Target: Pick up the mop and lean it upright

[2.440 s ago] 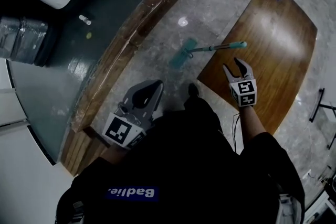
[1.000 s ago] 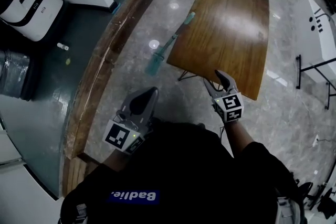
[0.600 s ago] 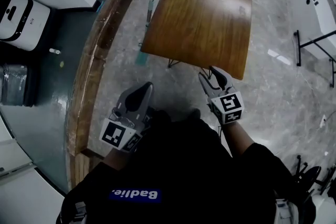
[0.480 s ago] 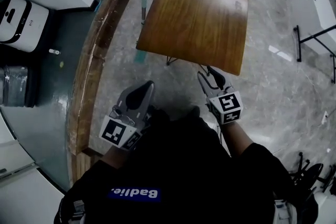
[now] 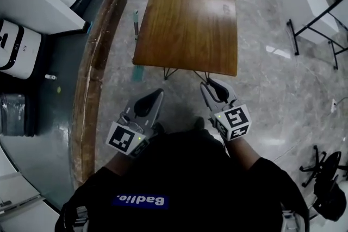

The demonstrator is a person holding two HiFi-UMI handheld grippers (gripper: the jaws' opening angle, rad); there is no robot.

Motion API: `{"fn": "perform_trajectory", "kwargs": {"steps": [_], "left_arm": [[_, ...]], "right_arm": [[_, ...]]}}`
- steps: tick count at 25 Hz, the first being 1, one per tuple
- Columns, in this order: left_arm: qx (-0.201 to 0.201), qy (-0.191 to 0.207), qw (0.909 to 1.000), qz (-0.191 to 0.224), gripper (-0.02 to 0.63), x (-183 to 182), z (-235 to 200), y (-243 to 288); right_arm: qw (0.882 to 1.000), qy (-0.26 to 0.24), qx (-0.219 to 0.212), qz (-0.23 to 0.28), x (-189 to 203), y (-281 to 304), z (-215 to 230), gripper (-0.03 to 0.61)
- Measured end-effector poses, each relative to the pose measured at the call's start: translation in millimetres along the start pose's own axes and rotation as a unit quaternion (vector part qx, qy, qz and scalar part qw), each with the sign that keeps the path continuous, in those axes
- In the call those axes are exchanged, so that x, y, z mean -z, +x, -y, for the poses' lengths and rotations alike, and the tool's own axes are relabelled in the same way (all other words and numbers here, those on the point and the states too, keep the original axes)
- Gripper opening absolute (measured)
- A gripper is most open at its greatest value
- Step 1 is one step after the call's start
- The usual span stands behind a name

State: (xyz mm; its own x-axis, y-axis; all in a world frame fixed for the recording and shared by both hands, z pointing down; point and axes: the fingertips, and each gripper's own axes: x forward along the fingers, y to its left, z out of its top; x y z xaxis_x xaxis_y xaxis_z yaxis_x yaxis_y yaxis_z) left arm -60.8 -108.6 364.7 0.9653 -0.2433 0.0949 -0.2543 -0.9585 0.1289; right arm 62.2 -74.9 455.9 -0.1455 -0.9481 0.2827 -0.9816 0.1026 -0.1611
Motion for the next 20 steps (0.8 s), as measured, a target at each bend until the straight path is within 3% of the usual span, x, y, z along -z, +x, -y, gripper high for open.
{"fn": "perform_trajectory", "kwargs": {"steps": [9,20], "left_arm": [[0.037,0.004,0.9992,0.013,0.017,-18,-17,-41],[0.07,0.005,0.9971,0.029,0.017,-26,-12,-55]], "right_arm": [[1.0,-0.006,0.01,0.018,-28,0,-61,0.064],[0.996,-0.056,-0.048,0.047,-67,0,-127,0.005]]}}
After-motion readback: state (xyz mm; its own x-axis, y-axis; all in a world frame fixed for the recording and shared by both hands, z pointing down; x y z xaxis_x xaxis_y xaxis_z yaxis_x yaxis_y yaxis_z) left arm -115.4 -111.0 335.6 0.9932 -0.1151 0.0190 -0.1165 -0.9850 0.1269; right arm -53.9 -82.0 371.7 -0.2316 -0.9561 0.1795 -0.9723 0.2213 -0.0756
